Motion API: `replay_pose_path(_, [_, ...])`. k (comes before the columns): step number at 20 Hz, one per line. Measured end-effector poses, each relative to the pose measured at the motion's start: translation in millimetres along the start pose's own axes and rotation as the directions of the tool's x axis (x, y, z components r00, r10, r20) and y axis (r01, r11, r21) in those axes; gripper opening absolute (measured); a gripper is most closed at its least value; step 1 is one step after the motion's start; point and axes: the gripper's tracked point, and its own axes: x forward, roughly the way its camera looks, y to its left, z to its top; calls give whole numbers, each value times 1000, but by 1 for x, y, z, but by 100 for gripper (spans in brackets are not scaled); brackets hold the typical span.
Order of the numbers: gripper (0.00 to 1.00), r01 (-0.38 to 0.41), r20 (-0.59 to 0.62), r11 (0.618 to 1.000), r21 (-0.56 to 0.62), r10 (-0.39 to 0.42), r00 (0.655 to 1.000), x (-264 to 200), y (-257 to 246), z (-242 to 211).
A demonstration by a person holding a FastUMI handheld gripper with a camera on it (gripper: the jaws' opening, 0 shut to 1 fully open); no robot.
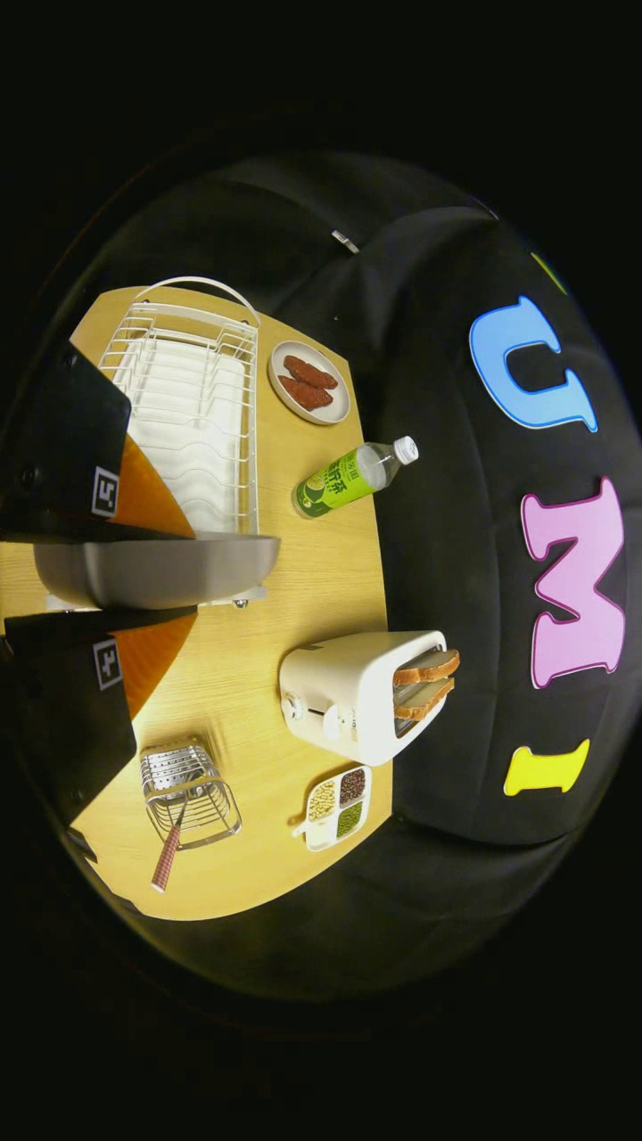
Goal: Take the plate from the dish rack, then take the spoon from the basket and place it into the plate.
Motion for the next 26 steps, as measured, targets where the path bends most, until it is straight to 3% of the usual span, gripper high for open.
replay_pose_path(6, [34, 37, 24, 999, 37, -38, 999, -9, -4, 11])
replay_pose_path(15, [34, 129, 73, 991, -21, -127, 989, -8, 9, 22])
replay_pose_path(19, [34, 155, 106, 979, -132, -141, 984, -6, 29, 18])
replay_pose_path(26, [34, 167, 191, 921, -353, -104, 976, -8, 48, 21])
